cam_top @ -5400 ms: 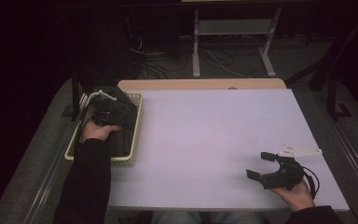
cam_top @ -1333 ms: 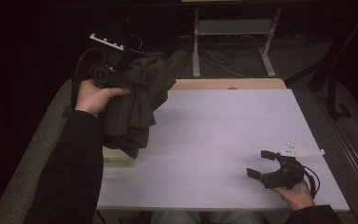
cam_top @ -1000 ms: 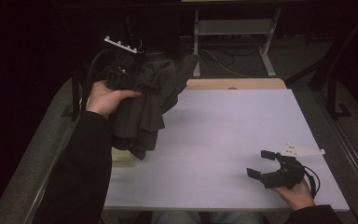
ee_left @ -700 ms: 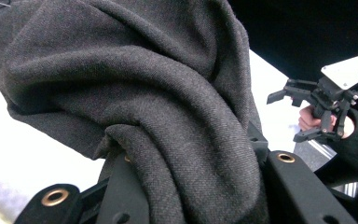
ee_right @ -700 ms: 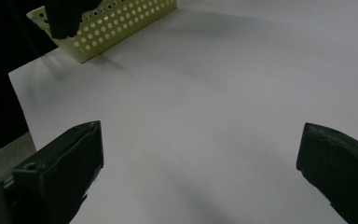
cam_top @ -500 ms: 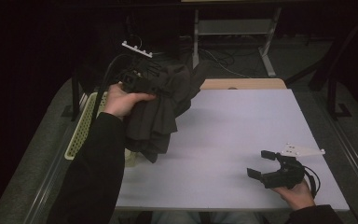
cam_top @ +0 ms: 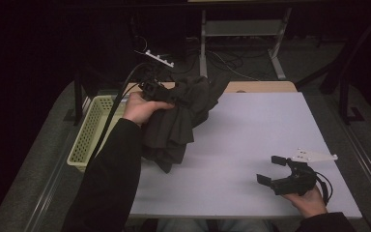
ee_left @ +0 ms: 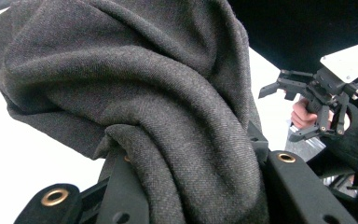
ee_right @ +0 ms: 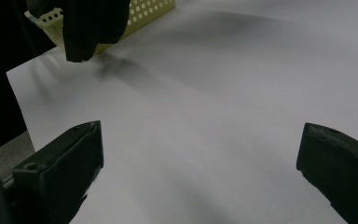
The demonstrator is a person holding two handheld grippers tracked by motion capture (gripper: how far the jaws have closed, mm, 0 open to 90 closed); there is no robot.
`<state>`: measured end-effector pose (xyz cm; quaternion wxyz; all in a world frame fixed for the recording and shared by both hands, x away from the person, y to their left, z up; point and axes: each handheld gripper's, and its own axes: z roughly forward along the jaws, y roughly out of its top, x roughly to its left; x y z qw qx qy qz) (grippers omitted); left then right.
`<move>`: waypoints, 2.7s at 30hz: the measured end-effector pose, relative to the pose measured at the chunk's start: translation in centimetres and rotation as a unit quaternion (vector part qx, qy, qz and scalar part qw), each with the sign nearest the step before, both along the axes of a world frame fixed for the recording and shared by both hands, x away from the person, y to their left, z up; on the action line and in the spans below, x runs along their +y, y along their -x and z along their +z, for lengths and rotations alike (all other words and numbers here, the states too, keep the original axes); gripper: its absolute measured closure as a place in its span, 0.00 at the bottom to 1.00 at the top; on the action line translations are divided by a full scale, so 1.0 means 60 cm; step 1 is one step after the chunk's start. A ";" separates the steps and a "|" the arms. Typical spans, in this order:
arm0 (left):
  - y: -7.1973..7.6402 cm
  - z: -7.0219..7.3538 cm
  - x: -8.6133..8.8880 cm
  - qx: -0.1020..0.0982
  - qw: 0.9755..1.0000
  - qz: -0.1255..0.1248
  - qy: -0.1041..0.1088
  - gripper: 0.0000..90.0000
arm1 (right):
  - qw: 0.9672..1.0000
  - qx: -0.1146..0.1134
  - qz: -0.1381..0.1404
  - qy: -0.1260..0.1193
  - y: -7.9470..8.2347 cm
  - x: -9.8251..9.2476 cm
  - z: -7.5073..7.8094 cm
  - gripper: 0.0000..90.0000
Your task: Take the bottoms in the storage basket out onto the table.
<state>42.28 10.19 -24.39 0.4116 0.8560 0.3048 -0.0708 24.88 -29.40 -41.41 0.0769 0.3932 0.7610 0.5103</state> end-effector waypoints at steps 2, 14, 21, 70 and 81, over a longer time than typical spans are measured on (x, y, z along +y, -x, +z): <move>-0.001 -0.005 -0.005 0.003 1.000 -0.001 0.002 0.70 | 1.000 0.001 -0.002 -0.002 0.000 0.000 0.000 0.00; -0.012 -0.038 -0.038 0.012 1.000 -0.014 0.000 0.70 | 1.000 -0.003 -0.002 -0.001 -0.001 -0.002 0.000 0.00; -0.015 -0.061 -0.058 0.023 0.999 -0.021 -0.005 0.70 | 1.000 -0.004 -0.003 -0.001 -0.001 -0.003 0.000 0.00; 0.036 -0.183 -0.177 0.028 0.997 -0.077 -0.017 0.66 | 1.000 -0.002 -0.003 0.000 0.000 -0.005 0.000 0.00; 0.060 -0.207 -0.198 0.021 0.996 -0.084 -0.016 0.60 | 1.000 -0.001 -0.003 0.002 0.000 -0.005 0.000 0.00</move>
